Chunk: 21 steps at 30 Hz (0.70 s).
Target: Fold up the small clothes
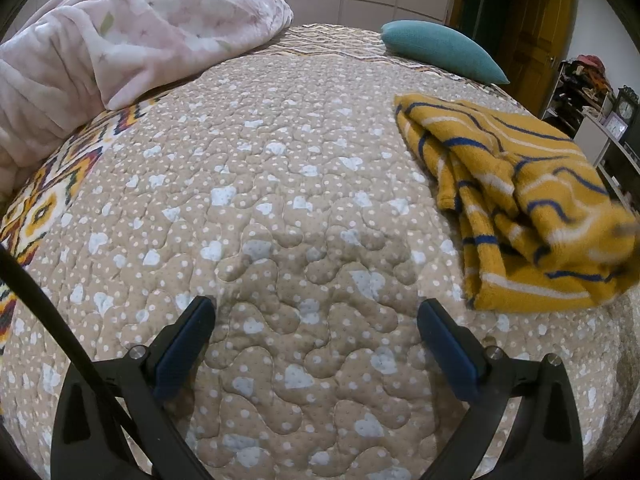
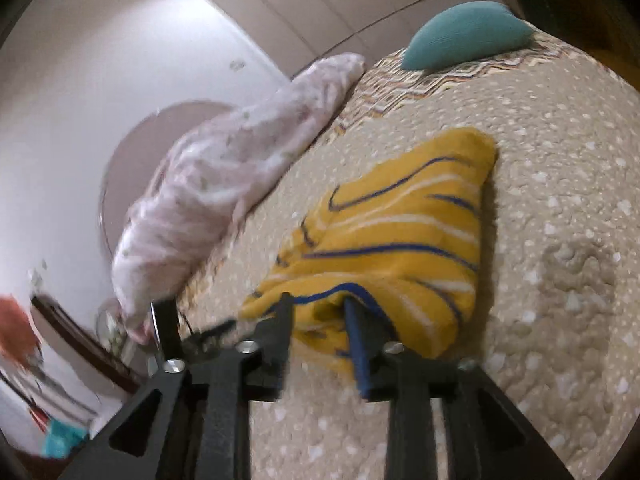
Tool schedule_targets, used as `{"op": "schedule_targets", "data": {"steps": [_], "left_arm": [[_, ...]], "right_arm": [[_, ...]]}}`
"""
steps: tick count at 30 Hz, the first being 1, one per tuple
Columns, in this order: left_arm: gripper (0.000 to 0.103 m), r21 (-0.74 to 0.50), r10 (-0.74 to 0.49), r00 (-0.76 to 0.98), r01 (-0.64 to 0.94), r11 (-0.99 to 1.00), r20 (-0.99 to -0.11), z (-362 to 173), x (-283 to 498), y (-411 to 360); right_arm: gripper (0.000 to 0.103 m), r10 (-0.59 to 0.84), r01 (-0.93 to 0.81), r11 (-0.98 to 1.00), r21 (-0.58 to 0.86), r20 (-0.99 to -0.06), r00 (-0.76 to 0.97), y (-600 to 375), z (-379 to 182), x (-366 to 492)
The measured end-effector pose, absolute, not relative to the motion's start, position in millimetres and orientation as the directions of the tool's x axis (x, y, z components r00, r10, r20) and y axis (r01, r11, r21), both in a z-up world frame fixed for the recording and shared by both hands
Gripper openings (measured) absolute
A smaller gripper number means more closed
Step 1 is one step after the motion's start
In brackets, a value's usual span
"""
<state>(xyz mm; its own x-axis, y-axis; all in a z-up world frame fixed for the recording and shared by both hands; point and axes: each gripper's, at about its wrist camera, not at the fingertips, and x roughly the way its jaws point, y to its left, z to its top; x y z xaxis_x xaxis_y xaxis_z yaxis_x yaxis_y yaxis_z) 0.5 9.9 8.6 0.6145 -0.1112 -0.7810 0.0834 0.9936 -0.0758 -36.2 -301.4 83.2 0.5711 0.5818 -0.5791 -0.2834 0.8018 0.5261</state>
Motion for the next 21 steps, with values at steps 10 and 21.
{"op": "schedule_targets", "data": {"steps": [10, 21], "left_arm": [[0.101, -0.075, -0.111, 0.614, 0.084, 0.994, -0.781, 9, 0, 11], [0.101, -0.074, -0.109, 0.614, 0.083, 0.994, -0.781, 9, 0, 10]], "right_arm": [[0.040, 0.639, -0.306, 0.730, 0.611, -0.452, 0.623, -331, 111, -70], [0.017, 0.730, -0.173, 0.630, 0.757, -0.501, 0.465, -314, 22, -29]]}}
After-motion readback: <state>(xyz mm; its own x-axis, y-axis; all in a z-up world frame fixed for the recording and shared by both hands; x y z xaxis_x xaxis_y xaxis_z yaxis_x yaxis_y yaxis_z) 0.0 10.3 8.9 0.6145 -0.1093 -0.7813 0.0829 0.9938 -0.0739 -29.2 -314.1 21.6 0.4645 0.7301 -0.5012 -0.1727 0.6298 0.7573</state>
